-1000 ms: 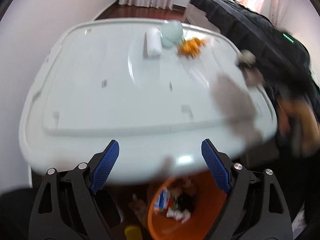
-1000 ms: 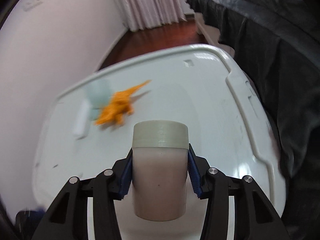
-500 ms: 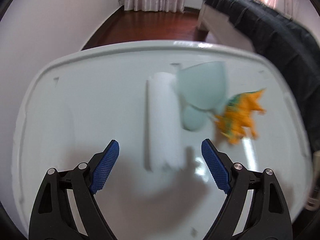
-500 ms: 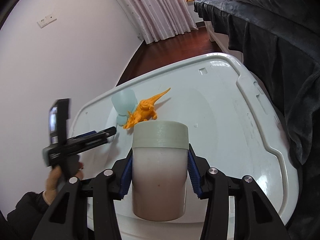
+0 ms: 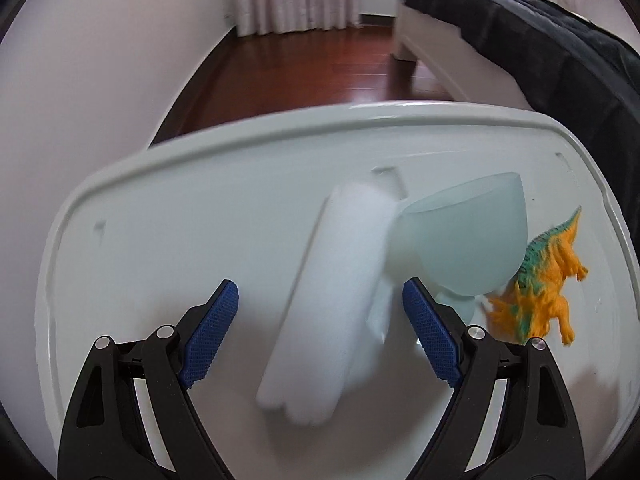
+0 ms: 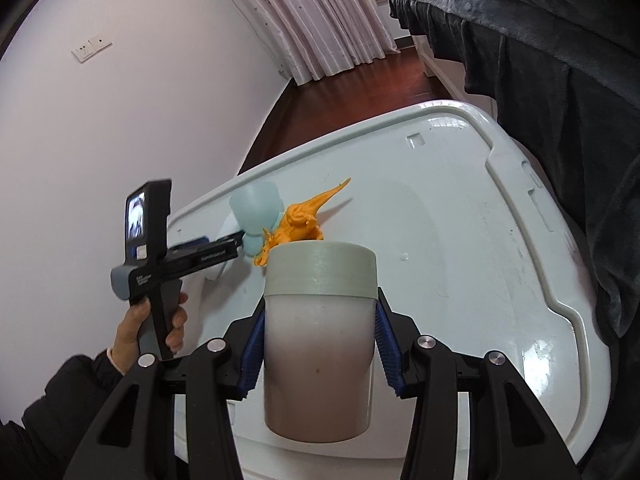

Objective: Collect trash
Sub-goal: 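Grasp the beige cylinder cup with the right tool while the left tool grasps the white foam tube, then lower the cylinder cup and foam tube into the orange bucket and open both tools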

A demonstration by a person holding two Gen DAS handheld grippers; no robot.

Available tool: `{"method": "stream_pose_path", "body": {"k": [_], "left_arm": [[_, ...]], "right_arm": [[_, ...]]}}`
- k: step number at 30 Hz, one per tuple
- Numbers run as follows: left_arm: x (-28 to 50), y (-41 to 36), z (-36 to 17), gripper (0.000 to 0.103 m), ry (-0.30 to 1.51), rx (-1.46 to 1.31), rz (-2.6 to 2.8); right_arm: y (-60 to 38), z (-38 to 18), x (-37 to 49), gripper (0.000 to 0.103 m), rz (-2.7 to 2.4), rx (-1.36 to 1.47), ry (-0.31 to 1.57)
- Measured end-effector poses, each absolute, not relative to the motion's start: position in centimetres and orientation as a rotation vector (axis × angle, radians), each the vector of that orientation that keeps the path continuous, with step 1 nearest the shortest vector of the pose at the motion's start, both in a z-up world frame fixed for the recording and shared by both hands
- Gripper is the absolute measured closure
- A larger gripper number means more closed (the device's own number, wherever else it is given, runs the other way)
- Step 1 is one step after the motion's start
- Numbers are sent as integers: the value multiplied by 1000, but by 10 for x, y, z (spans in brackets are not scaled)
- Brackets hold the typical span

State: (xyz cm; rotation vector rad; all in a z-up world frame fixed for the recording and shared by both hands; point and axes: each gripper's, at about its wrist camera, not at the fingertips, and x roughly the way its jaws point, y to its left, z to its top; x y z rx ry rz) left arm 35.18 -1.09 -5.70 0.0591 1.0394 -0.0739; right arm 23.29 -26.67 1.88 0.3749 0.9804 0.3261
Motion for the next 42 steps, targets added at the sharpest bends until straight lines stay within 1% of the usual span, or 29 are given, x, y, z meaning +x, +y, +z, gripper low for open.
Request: {"method": "stream_pose_path", "body": {"k": [2, 3, 4, 7, 9, 13, 17, 18, 21, 25, 28, 31, 34, 42], "left_arm": [[352, -13, -56, 42, 1012, 70, -86], [353, -15, -55, 61, 999, 79, -97], [352, -16, -54, 67, 993, 89, -95], [340, -18, -51, 74, 982, 100, -66], [328, -19, -42, 75, 967, 96, -57], [277, -18, -4, 75, 917, 77, -74], [200, -18, 39, 75, 907, 16, -85], [171, -21, 49, 75, 909, 6, -86], [110, -26, 56, 75, 919, -5, -85], [40, -38, 45, 74, 957, -4, -94], [2, -54, 28, 74, 992, 30, -120], [-26, -63, 7, 74, 1046, 6, -165], [-38, -62, -3, 74, 1068, 0, -173], [-38, -58, -28, 74, 1172, -49, -179]], "right_arm": [[-266, 19, 234, 55, 324, 379, 982], [-265, 19, 235, 55, 324, 378, 982], [-264, 19, 236, 55, 325, 379, 983], [-259, 21, 237, 55, 331, 382, 985], [-255, 23, 237, 55, 342, 388, 983], [-244, 30, 233, 55, 363, 373, 965], [-231, 39, 218, 55, 382, 346, 929], [-229, 43, 206, 55, 384, 331, 913], [-229, 53, 167, 55, 384, 318, 889], [-229, 59, 85, 55, 414, 344, 932], [-222, 60, 33, 55, 404, 286, 948], [-213, 49, -9, 55, 373, 229, 983], [-207, 34, -29, 55, 353, 199, 1020], [-196, 2, -38, 55, 355, 156, 1133]]}}
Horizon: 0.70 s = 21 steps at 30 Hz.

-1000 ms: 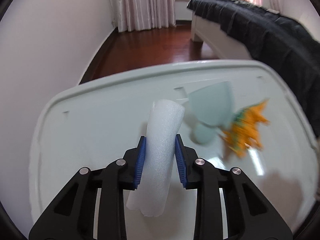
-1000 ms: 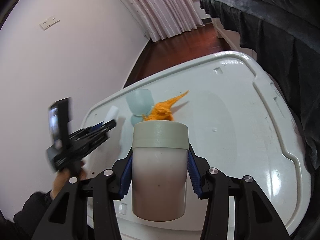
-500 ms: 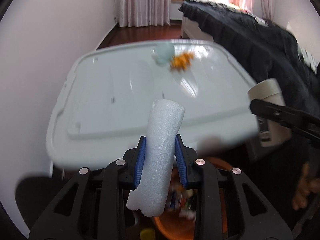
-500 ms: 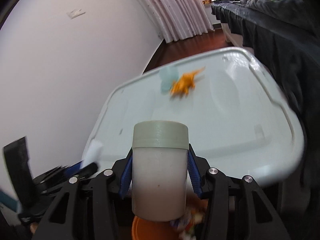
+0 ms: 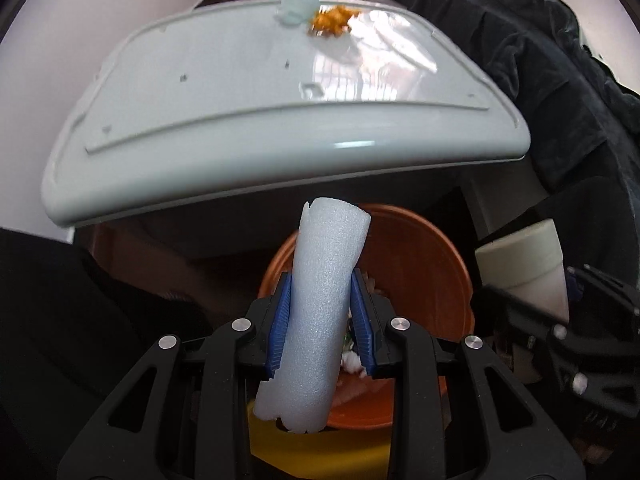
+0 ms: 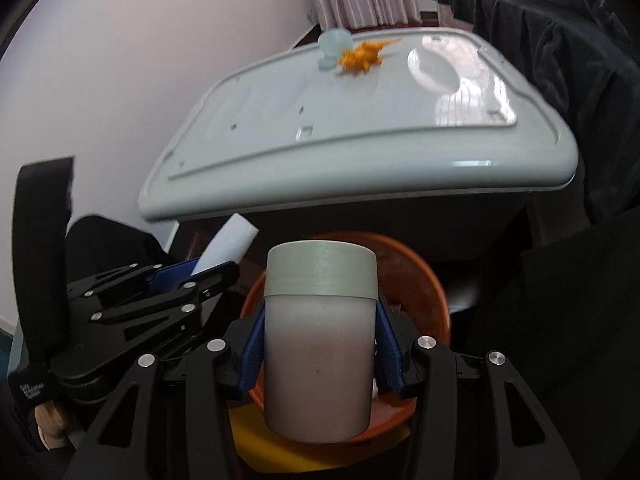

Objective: Collect trash
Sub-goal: 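Lower the cylinder cup and foam tube into the orange bucket and open both tools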

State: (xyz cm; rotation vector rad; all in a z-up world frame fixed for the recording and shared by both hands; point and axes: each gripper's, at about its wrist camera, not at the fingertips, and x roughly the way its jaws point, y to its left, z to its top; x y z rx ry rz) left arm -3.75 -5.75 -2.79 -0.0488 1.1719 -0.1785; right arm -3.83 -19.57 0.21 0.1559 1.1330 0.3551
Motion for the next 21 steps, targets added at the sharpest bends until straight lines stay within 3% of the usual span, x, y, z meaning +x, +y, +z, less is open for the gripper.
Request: {"method": "stream_pose_path", "body": {"k": [11, 12, 14, 15, 16, 21], "left_arm": [[-36, -66, -39, 70, 1215, -42, -184], [-36, -67, -38, 68, 1216, -33, -181], [-36, -69, -38, 52, 1224, -22, -168], [-36, -68, -38, 38, 1225, -22, -160], [-36, -66, -38, 32, 1225, -29, -150], [-37, -63, -38, 29, 1223, -61, -147]], "right_arm": [[-199, -17, -35, 53, 338, 187, 1210], [-199, -17, -35, 47, 336, 190, 1214], [-198, -17, -32, 29, 323, 196, 1212], [-199, -15, -33, 29, 322, 197, 1203], [-199, -14, -33, 29, 315, 194, 1195], [-203, -10, -35, 28, 309, 208, 1176]]}}
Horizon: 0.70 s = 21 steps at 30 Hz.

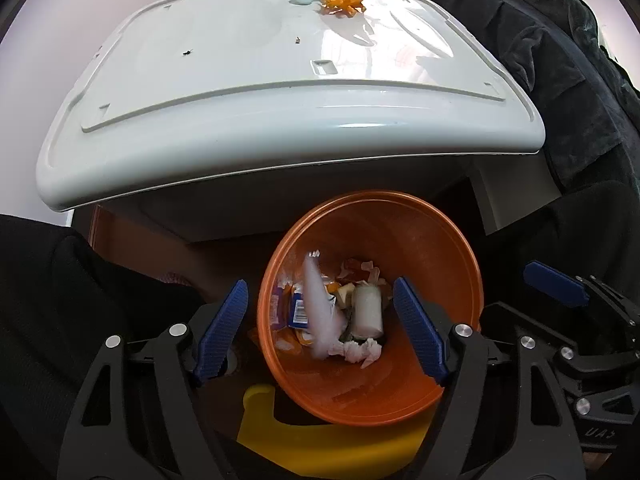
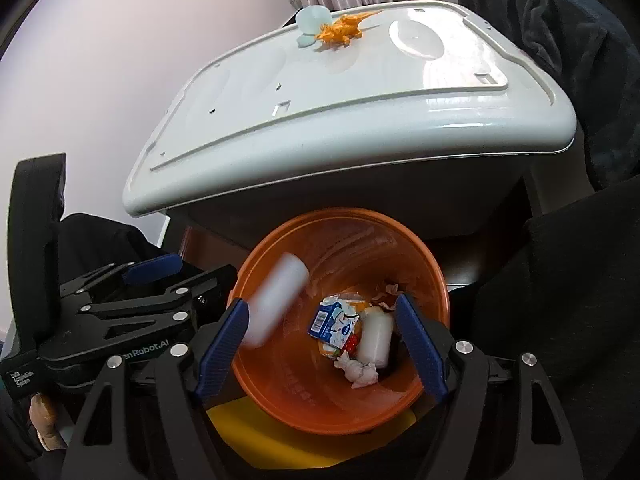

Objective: Collect trash
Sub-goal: 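Lower the cylinder cup and foam tube into the orange bucket and open both tools, then grasp the orange toy dinosaur with the right tool while the left tool grasps the light blue cup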

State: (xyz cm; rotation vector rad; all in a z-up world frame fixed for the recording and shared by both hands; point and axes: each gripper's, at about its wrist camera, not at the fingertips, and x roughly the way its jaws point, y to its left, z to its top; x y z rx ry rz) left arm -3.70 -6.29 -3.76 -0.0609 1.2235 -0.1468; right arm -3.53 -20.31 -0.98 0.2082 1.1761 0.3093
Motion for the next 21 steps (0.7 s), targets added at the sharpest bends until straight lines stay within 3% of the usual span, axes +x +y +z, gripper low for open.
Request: {"method": "stream_pose_path", "body": {"k": [12, 21], "left_arm": [[-24, -38, -11, 29, 1142, -144, -130], [53, 1, 35, 18, 896, -48, -18]], "right_arm": [[-228, 22, 15, 19, 274, 223, 1083], [-215, 33, 196, 15, 291, 291, 1082]]}}
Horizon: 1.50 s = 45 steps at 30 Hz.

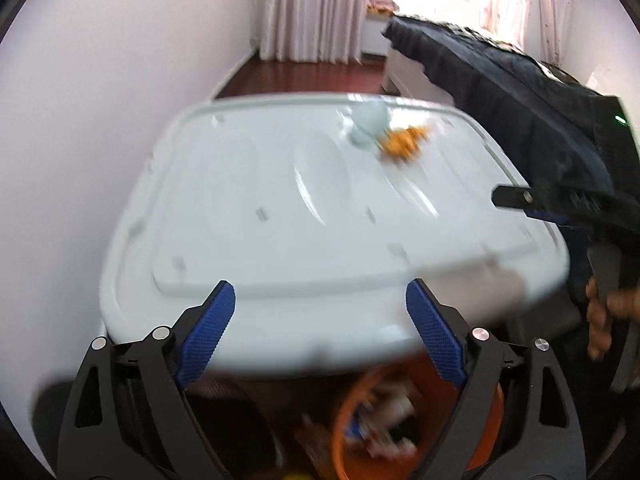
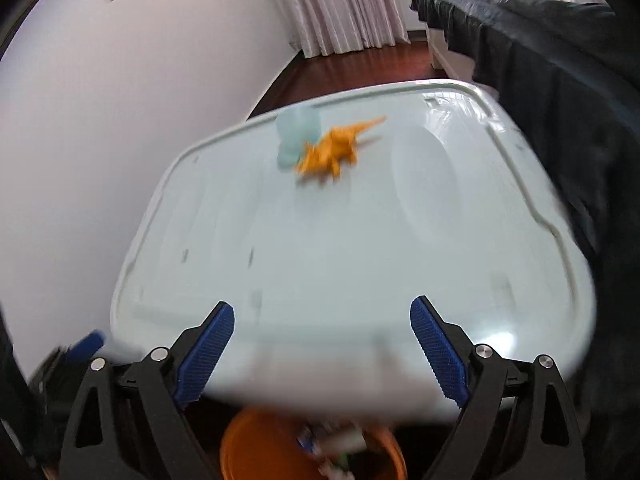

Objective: Collect trash
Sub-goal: 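Grasp the orange toy dinosaur with the right tool while the left tool grasps the light blue cup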

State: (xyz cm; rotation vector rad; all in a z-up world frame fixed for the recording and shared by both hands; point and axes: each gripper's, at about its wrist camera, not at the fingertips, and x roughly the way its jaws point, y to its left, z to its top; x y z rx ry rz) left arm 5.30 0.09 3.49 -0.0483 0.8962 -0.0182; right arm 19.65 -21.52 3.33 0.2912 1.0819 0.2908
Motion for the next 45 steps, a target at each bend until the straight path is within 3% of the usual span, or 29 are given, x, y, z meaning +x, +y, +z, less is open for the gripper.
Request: {"method": "stream_pose_path", "body": {"k": [7, 19, 20, 26, 33, 45], "left_arm": [[82, 33, 6, 18, 928, -181, 79], [81, 45, 3, 18, 957, -259, 47], [80, 45, 3, 18, 959, -258, 45], [80, 48, 2, 18, 961, -255, 48], [78, 41, 0, 18, 961, -246, 50], [78, 31, -1, 18, 961, -197, 55]], "right_arm": [[-199, 0, 322, 17, 185, 486, 1184], [-156, -35, 390, 33, 1, 261, 1273], [-151, -35, 392, 38, -13, 211, 1265], [-147, -38, 366, 38, 26, 64, 1238], [-158, -40, 320, 33, 103, -121, 1189], [-152, -45, 293, 29, 141, -119, 1134]]}}
